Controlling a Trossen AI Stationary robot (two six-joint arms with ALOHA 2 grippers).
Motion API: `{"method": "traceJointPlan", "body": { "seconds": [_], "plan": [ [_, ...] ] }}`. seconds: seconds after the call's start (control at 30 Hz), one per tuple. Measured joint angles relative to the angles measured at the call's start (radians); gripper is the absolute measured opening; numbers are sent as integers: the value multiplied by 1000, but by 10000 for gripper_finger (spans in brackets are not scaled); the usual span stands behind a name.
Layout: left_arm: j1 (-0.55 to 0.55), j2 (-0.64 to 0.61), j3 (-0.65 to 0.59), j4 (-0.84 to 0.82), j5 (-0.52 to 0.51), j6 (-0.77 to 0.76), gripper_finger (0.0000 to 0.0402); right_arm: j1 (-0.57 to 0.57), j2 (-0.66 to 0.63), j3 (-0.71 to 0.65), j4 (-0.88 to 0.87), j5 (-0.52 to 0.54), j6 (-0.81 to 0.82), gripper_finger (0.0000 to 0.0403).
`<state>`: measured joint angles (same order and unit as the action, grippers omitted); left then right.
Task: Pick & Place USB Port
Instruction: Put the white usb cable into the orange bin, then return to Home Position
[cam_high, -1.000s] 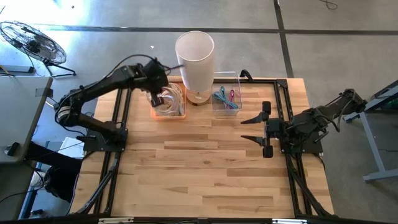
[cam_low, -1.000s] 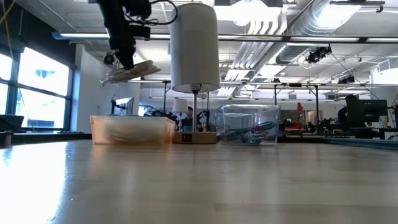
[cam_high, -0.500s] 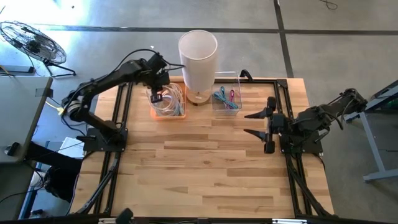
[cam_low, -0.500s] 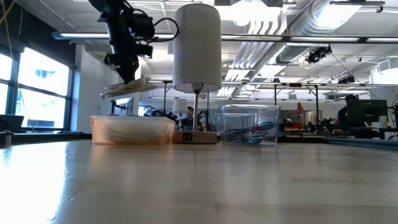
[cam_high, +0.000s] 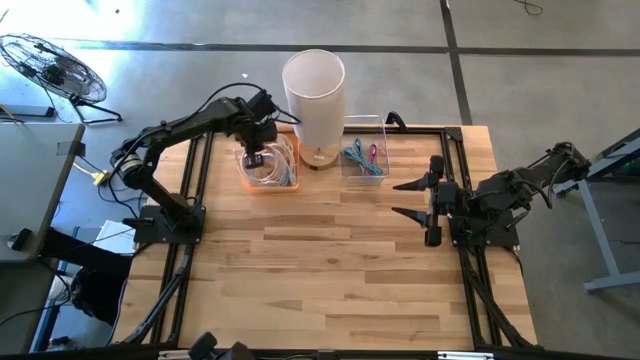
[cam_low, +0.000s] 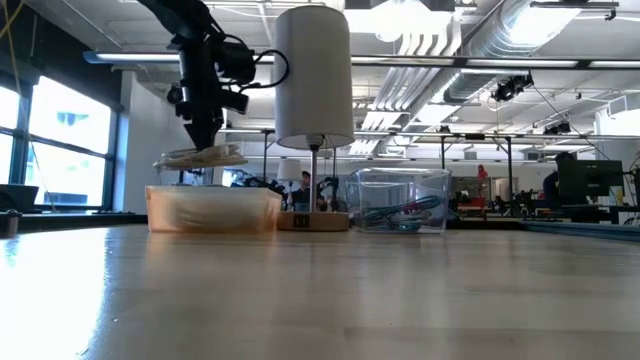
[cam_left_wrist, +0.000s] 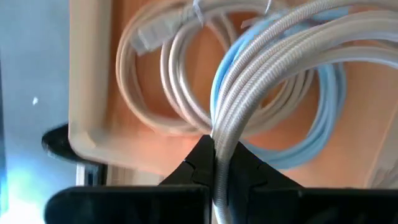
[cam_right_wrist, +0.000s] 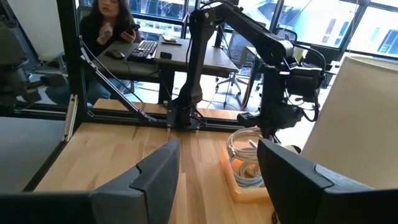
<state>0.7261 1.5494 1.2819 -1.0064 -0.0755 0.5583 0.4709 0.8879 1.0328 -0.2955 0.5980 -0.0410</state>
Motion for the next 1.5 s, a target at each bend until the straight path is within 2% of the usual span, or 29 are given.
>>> {"method": "traceJointPlan", "body": {
  "seconds": [0.17,0.4,0.67,0.83,1.03,1.1,1.27,1.5],
  "plan": [
    [0,0,0,-44,-16,-3,48,0,0,0,-1,0,10,209],
    [0,0,0,-33,13,-5,104,0,0,0,0,1,8,208],
    [0,-9,0,-2,16,-11,114,0,0,0,0,1,13,209],
    [-8,-76,0,-81,18,22,114,0,0,0,0,1,15,209],
    [-30,-248,-1,-177,51,17,115,0,0,0,1,1,17,209],
    [-52,-325,-1,-174,94,12,115,0,0,0,2,5,16,209],
    [-126,-519,0,-96,173,-31,115,0,0,0,38,50,-52,209],
    [-226,-759,0,27,172,-97,115,0,-2,0,173,206,-276,208]
  ]
}}
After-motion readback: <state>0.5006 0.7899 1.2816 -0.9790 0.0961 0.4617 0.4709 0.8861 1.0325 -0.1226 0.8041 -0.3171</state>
